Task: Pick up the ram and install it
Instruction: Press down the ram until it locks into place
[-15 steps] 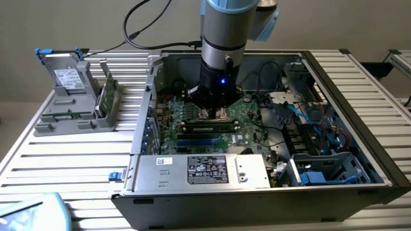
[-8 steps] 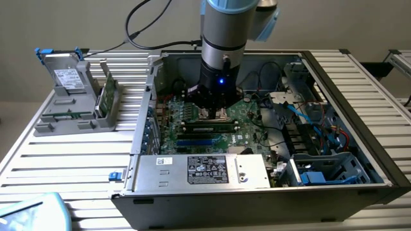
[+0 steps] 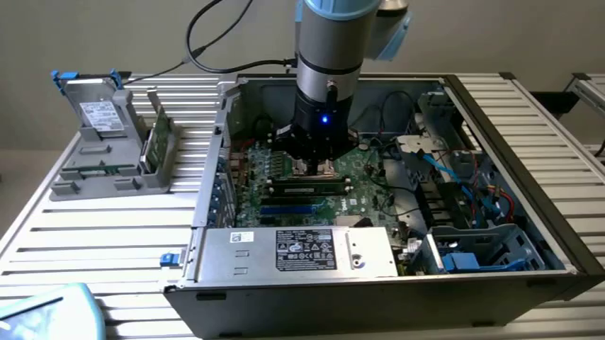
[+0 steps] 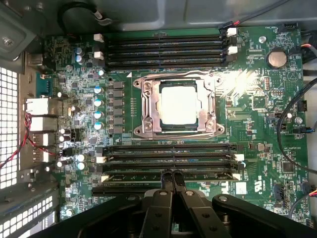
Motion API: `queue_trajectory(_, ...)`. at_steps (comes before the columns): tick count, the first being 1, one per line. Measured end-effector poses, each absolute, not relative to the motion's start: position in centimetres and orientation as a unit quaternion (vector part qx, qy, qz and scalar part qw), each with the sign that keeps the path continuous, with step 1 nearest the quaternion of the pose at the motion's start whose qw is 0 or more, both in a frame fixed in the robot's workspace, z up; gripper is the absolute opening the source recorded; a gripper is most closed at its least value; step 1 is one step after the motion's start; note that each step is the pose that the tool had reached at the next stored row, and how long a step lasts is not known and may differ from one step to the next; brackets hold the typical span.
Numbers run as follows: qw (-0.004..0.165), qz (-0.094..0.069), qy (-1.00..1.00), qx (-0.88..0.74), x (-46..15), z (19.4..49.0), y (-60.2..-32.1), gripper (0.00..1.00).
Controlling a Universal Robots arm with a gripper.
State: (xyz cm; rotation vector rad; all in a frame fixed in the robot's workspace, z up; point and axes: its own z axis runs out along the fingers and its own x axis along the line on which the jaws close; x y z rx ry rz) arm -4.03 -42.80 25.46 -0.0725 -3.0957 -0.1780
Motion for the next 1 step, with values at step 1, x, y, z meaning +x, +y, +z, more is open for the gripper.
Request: queue_trajectory(1, 0.020, -0.057, -0.998, -0.023, -4.03, 25.46, -42.80, 0.11)
